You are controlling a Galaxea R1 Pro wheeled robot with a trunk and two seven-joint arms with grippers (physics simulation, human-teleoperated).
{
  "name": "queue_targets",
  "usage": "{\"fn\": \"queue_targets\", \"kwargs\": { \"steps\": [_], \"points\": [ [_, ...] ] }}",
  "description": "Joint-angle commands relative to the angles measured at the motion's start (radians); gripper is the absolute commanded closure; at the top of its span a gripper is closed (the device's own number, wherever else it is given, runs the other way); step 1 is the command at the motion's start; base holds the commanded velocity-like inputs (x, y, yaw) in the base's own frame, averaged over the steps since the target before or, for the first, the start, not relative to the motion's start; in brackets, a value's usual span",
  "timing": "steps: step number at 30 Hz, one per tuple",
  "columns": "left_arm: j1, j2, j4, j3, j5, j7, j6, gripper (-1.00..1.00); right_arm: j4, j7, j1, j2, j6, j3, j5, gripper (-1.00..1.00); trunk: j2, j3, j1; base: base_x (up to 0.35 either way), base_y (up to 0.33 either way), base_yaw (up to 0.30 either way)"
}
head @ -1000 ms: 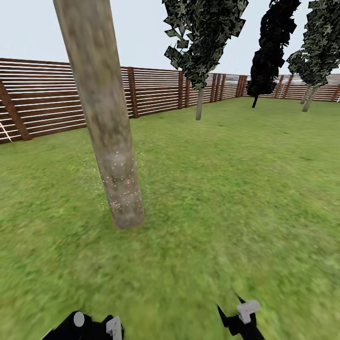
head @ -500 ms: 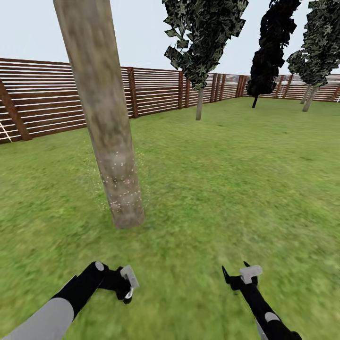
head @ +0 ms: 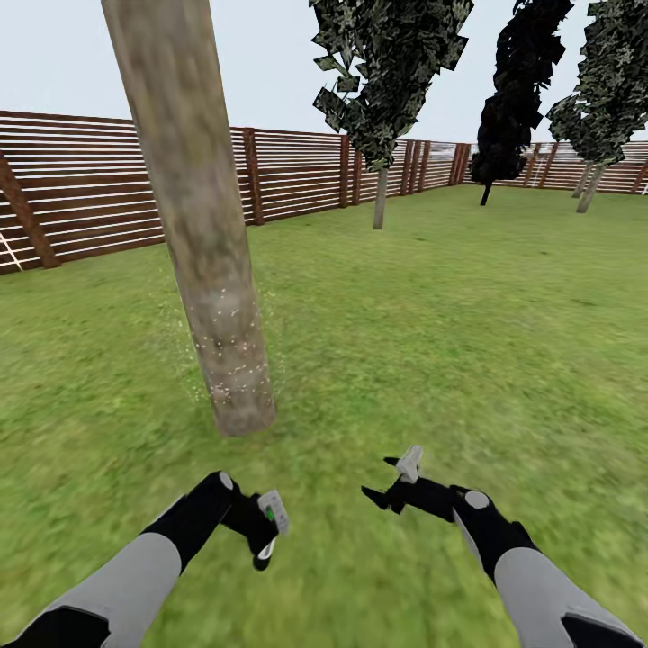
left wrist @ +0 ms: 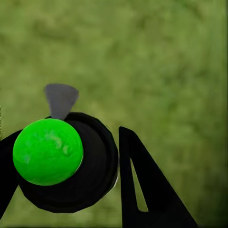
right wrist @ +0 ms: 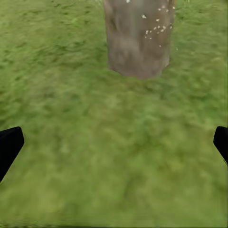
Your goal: In the garden, pick up the pesticide atomizer on the floor and spray pesticide onto both trees until each tree trunk is fully covered.
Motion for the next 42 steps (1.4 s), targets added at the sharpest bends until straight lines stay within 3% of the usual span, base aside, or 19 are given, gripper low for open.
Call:
{"fn": "queue_targets", "kwargs": {
  "steps": [1,3,7,9,11,14,16,19,23,24,26,30,33,42],
  "points": [
    [-0.001,-0.003,0.000,0.002,-0.018,-0.005,0.002,1.00,-0.020,0.036,-0.001,0.000,0.002,0.067,0.000,-1.00,0.000,0.000,0.000,0.000,0.000,0.000],
    [-0.001,-0.004,0.000,0.003,-0.026,-0.013,0.003,1.00,-0.032,0.101,-0.001,0.000,0.003,0.108,-0.001,-1.00,0.000,0.000,0.000,0.000,0.000,0.000],
    [-0.001,-0.004,0.000,0.001,-0.037,-0.033,0.023,1.00,-0.042,0.149,-0.007,0.000,0.004,0.122,-0.001,-1.00,0.000,0.000,0.000,0.000,0.000,0.000],
    [-0.001,-0.013,-0.001,0.002,-0.071,-0.038,0.051,1.00,-0.049,0.214,-0.024,0.000,0.020,0.123,0.000,-1.00,0.000,0.000,0.000,0.000,0.000,0.000],
    [-0.007,-0.040,-0.001,0.003,-0.101,-0.040,0.063,1.00,-0.076,0.256,-0.042,0.004,0.098,0.133,0.001,-1.00,0.000,0.000,0.000,0.000,0.000,0.000],
    [-0.029,-0.061,-0.002,0.003,-0.105,-0.042,0.069,1.00,-0.093,0.264,-0.046,0.006,0.119,0.222,-0.002,-1.00,0.000,0.000,0.000,0.000,0.000,0.000],
    [-0.038,-0.066,-0.003,0.003,-0.104,-0.090,0.084,1.00,-0.099,0.265,-0.047,0.006,0.122,0.246,-0.003,-1.00,0.000,0.000,0.000,0.000,0.000,0.000],
    [-0.056,-0.067,-0.006,0.008,-0.095,-0.147,0.083,1.00,-0.110,0.266,-0.047,0.006,0.123,0.251,-0.004,-1.00,0.000,0.000,0.000,0.000,0.000,0.000],
    [-0.078,-0.068,-0.015,0.011,0.000,-0.204,0.078,1.00,-0.144,0.310,-0.047,0.006,0.126,0.252,-0.004,-1.00,0.000,0.000,0.000,0.000,0.000,0.000],
    [-0.080,-0.068,-0.016,0.011,0.019,-0.207,0.078,1.00,-0.155,0.322,-0.047,0.006,0.128,0.253,-0.004,1.00,0.000,0.000,0.000,0.000,0.000,0.000],
    [-0.082,-0.075,-0.018,0.011,0.057,-0.210,0.076,1.00,-0.170,0.331,-0.047,0.006,0.153,0.253,-0.004,1.00,0.000,0.000,0.000,0.000,0.000,0.000],
    [-0.083,-0.091,-0.018,0.012,0.093,-0.211,0.074,1.00,-0.194,0.335,-0.047,0.006,0.165,0.253,-0.004,1.00,0.000,0.000,0.000,0.000,0.000,0.000],
    [-0.083,-0.101,-0.020,0.011,0.154,-0.211,0.070,1.00,-0.197,0.336,-0.050,0.006,0.171,0.253,-0.004,1.00,0.000,0.000,0.000,0.000,0.000,0.000],
    [-0.094,-0.125,-0.023,0.012,0.162,-0.194,0.073,1.00,-0.197,0.337,-0.071,0.034,0.205,0.253,-0.004,1.00,0.000,0.000,0.000,0.000,0.000,0.000]
  ]
}}
